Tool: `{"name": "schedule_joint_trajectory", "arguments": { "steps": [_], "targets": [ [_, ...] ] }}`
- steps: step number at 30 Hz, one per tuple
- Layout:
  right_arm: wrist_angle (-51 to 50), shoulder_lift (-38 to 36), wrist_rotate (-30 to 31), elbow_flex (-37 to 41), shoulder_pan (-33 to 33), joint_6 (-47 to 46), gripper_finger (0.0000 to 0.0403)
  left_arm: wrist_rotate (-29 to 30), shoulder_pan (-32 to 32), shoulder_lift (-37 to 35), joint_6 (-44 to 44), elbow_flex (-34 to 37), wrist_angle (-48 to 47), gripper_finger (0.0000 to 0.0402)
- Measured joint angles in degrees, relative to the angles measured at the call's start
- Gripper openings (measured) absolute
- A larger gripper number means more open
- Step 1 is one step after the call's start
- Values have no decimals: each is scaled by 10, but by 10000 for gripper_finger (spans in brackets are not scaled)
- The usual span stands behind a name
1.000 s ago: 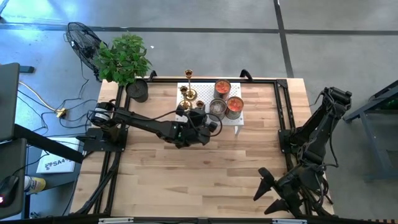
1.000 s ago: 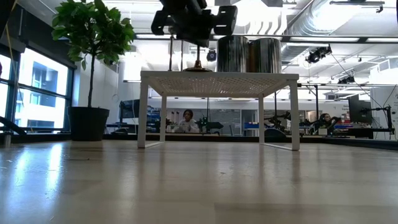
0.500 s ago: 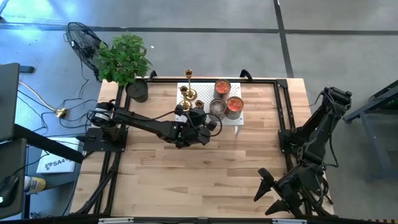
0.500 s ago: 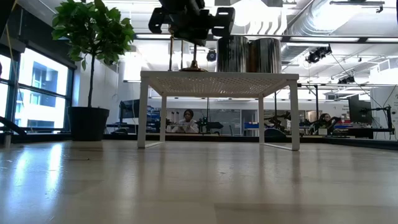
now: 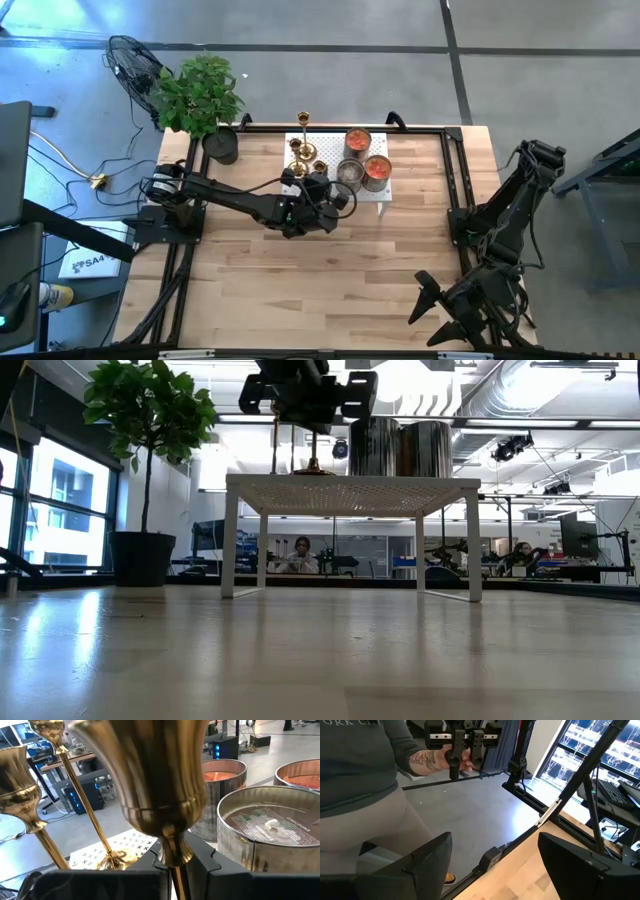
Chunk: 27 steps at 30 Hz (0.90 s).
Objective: Pick & Place candle stick holders
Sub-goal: Put the gold holder on the shelf, then return to Home Position
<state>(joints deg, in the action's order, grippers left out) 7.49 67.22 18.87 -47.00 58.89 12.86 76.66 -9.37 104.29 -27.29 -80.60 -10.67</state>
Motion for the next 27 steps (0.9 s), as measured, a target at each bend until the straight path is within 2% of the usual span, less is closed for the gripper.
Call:
{"name": "schedule_joint_trajectory", "arguments": {
  "steps": [19, 23, 27],
  "targets": [
    [0, 0, 0, 0, 0, 0, 291, -28, 0, 0, 0, 0, -2, 32],
    [0, 0, 0, 0, 0, -4, 291, -26, 0, 0, 0, 0, -1, 58],
    [-2, 0, -4, 0, 0, -5, 291, -24, 0, 0, 0, 0, 2, 106]
  ]
}}
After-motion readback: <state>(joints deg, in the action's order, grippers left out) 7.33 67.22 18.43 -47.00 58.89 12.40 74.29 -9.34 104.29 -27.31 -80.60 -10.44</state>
